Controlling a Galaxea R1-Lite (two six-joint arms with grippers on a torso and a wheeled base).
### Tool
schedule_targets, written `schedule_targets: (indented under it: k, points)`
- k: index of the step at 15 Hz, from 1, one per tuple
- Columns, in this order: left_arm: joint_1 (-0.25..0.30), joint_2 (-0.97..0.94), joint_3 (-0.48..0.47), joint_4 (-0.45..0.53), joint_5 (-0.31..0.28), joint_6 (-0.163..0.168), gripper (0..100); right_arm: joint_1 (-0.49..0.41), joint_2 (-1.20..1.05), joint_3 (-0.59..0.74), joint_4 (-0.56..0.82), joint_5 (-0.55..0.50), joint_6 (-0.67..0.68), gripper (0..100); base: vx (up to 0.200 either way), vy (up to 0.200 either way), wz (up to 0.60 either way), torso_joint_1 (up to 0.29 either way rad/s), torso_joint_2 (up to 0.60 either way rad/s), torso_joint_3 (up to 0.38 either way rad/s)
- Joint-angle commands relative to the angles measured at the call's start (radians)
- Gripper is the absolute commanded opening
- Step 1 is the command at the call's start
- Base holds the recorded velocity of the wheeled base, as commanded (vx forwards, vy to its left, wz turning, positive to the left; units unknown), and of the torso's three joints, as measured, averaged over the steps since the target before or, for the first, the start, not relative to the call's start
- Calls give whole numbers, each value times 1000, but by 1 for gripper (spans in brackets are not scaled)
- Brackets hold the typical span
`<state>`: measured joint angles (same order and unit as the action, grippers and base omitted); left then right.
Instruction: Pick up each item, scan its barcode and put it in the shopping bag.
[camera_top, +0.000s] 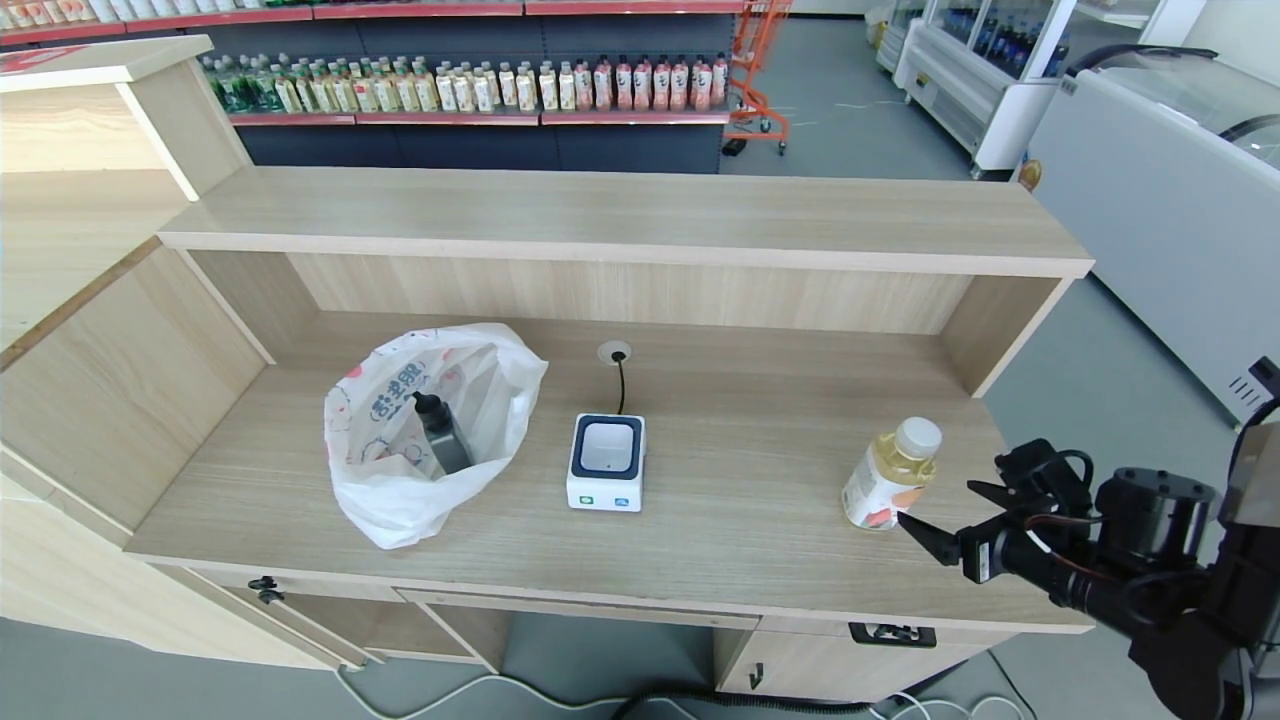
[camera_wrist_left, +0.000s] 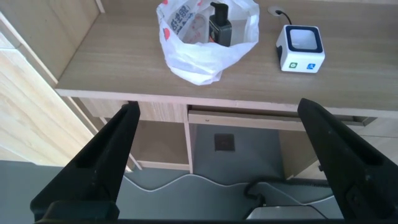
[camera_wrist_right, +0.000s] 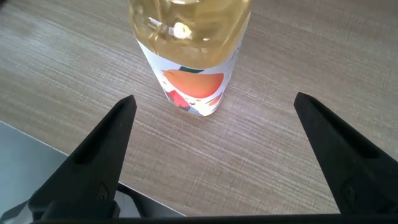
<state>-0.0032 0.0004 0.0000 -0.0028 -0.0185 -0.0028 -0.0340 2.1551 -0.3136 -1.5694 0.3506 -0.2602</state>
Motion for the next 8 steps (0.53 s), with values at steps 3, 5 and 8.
schedule_targets:
  k: [3, 5, 8]
  points:
    - [0, 0, 0, 0, 0, 0, 100, 16, 37, -56, -1, 2, -1, 100, 0, 0, 0, 0, 0, 0]
    - [0, 0, 0, 0, 0, 0, 100, 28, 51, -73, -1, 2, 3, 100, 0, 0, 0, 0, 0, 0]
    - [0, 0, 0, 0, 0, 0, 100, 46, 80, -105, -1, 2, 4, 100, 0, 0, 0, 0, 0, 0]
